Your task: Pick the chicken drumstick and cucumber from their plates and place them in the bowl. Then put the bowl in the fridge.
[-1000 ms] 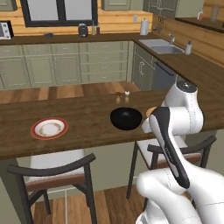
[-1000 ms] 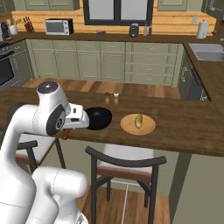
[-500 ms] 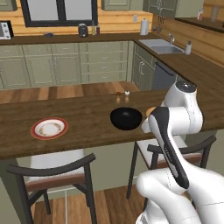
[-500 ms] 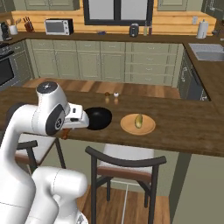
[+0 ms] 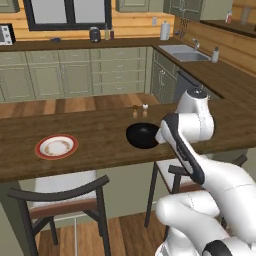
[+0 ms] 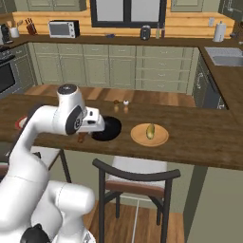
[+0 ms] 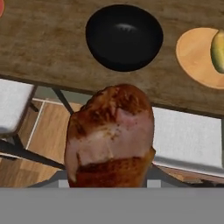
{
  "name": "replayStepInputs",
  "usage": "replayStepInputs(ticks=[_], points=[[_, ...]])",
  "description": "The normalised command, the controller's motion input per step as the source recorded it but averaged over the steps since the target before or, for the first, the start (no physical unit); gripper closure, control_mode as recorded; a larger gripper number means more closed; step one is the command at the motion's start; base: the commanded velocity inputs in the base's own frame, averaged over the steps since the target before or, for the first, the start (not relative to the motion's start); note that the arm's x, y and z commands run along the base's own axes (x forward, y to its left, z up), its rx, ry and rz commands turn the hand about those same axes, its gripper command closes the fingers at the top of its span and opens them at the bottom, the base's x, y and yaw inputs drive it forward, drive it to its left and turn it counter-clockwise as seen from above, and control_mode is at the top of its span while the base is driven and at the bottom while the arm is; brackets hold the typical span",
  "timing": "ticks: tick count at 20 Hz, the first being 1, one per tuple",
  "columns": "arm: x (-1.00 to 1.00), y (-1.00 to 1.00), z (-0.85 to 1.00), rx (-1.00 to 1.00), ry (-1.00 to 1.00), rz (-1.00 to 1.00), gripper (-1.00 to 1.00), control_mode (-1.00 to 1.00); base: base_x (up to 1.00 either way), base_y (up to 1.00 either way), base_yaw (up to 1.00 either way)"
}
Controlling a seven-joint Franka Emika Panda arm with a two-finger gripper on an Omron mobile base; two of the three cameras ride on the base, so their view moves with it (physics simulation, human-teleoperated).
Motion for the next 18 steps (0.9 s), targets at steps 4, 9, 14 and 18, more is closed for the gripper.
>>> replayStepInputs(ticks=[4,9,14,18], points=[[1.00,0.05,0.00,-0.02,0.31,0.00,1.00,-1.00,0.00,0.00,0.00],[1.00,0.00,-0.10,0.00,0.21,0.00,1.00,-1.00,0.00,0.00,0.00],[1.00,0.00,-0.54,0.00,0.02,0.00,1.00,-1.00,0.00,0.00,0.00],[0.99,0.00,-0.82,0.00,-0.16,-0.01,1.00,-1.00,0.00,0.00,0.00]])
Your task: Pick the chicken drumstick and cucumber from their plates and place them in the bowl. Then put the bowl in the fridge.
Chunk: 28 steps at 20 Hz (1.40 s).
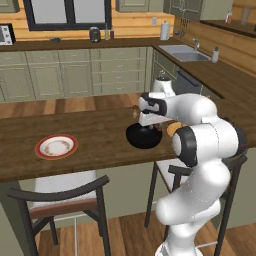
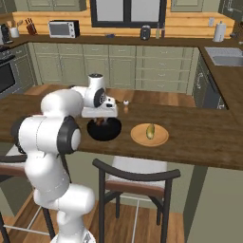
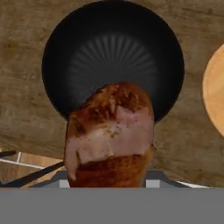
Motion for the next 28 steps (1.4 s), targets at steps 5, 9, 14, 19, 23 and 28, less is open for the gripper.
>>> replayStepInputs(ticks=[5,9,14,19,23,28], points=[[0.98,0.00,-0.57,-0.01,-0.15,0.00,1.00,-1.00,0.00,0.00,0.00],[0.99,0.00,-0.14,-0.03,0.10,0.00,1.00,-1.00,0.00,0.00,0.00],[0.60,0.20,-0.21,0.00,0.10,-0.09,1.00,-1.00,0.00,0.00,0.00],[0.07,0.01,-0.50,0.00,0.01,-0.13,1.00,-1.00,0.00,0.00,0.00],[-0.03,-0.03,-0.42,0.00,0.00,-0.14,1.00,-1.00,0.00,0.00,0.00],[-0.06,0.00,-0.12,0.00,0.00,-0.08,-1.00,-1.00,0.00,0.00,0.00]])
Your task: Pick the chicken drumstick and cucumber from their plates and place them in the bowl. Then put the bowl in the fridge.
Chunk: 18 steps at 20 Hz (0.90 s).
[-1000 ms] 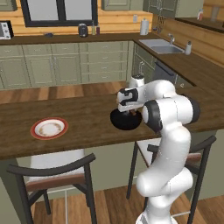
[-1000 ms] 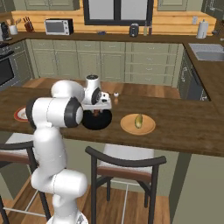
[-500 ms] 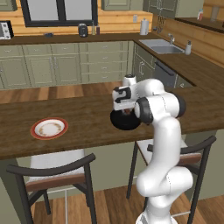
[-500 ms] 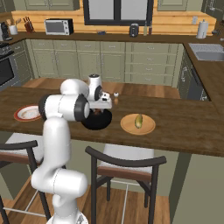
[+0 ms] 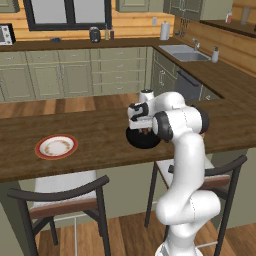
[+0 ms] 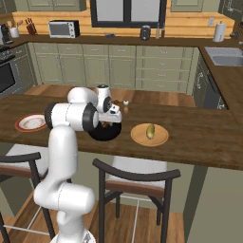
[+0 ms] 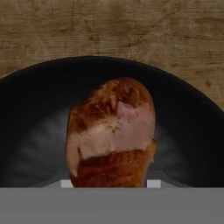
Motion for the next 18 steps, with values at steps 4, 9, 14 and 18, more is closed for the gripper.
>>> replayStepInputs(ticks=[4,9,14,18], points=[[-0.01,-0.02,0.01,0.00,0.00,0.00,-1.00,-1.00,0.00,0.00,0.00],[-0.28,0.00,0.13,0.00,0.00,0.00,-1.00,-1.00,0.00,0.00,0.00],[-0.17,-0.43,0.53,0.00,-0.01,-0.04,-1.00,-1.00,0.00,0.00,0.00],[-0.61,-0.75,0.38,-0.02,-0.21,0.10,-1.00,-1.00,0.00,0.00,0.00]])
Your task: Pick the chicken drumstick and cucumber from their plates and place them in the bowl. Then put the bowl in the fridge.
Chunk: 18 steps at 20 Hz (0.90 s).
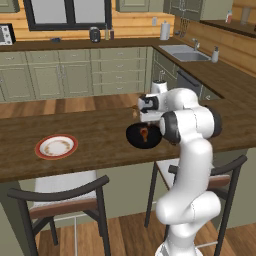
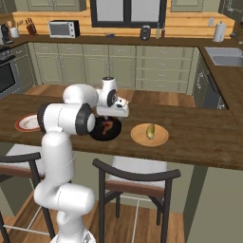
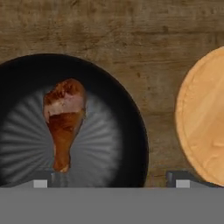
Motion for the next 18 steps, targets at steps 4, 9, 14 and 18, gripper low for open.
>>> replayStepInputs(ticks=[4,9,14,18], points=[[-0.59,-0.78,0.18,-0.11,-0.32,0.07,-1.00,-1.00,0.00,0.00,0.00],[-0.50,-0.88,0.14,-0.02,-0.28,0.02,-1.00,-1.00,0.00,0.00,0.00],[0.02,-0.84,0.66,0.03,0.08,0.07,-1.00,-1.00,0.00,0.00,0.00],[0.07,-0.17,-0.16,0.00,0.05,0.01,-1.00,-1.00,0.00,0.00,0.00]])
